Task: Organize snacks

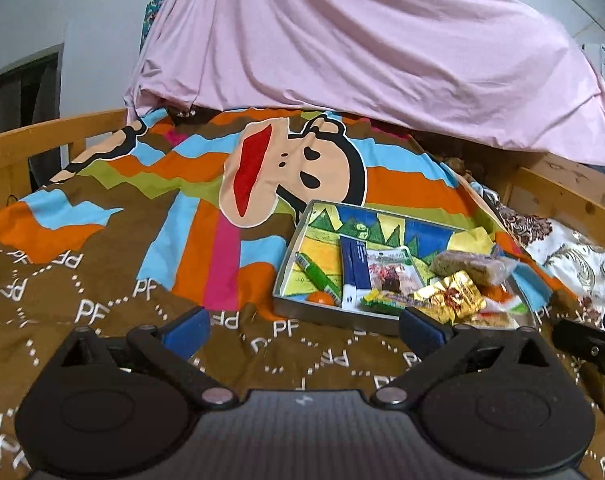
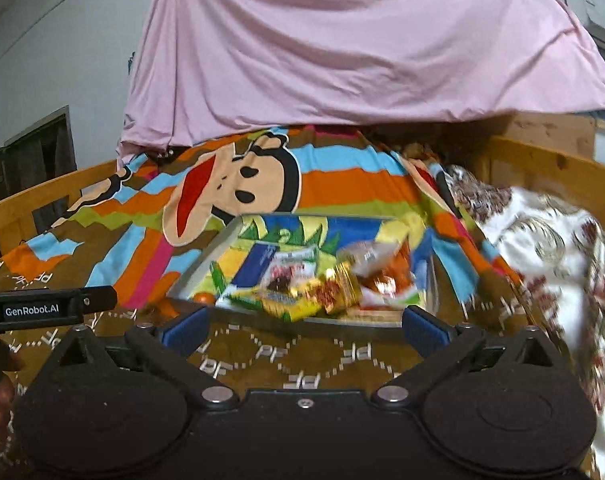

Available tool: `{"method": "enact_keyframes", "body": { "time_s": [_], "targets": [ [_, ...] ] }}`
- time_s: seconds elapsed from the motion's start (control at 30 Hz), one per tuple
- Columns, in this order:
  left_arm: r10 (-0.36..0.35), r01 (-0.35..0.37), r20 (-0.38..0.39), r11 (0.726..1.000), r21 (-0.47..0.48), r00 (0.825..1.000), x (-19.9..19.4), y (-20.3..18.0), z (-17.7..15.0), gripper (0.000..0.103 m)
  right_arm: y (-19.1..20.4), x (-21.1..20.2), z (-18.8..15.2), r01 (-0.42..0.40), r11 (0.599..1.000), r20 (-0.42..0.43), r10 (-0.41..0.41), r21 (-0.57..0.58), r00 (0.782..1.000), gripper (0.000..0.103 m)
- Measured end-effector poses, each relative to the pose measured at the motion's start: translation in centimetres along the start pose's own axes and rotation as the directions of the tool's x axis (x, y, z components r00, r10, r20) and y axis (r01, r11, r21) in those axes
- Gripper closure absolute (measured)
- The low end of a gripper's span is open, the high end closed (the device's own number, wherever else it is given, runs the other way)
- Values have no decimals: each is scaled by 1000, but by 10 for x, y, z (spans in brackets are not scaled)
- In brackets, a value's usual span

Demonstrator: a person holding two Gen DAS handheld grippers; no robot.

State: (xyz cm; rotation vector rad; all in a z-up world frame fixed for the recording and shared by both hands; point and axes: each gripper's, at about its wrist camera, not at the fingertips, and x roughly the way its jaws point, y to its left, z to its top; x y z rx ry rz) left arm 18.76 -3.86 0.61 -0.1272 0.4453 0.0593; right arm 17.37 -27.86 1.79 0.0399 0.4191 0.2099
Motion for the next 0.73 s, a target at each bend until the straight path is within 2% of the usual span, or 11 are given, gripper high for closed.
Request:
{"method": "enact_keyframes", "body": {
  "time_s": [0.23, 0.53, 0.73],
  "targets": [
    [0, 0, -4, 1000, 1, 1000, -14, 1, -10, 1, -2, -14, -13, 18, 1000, -19, -18, 12, 1000, 1],
    [-1, 1, -24, 1000, -19, 1000, -18, 3, -11, 1, 0, -12, -19, 13, 1000, -40, -13, 5, 999, 1],
    [31, -32, -3, 999, -18, 1000, -19, 10, -17, 1, 3, -7, -21, 3, 1000, -60, -3, -10, 998, 1]
  ]
}}
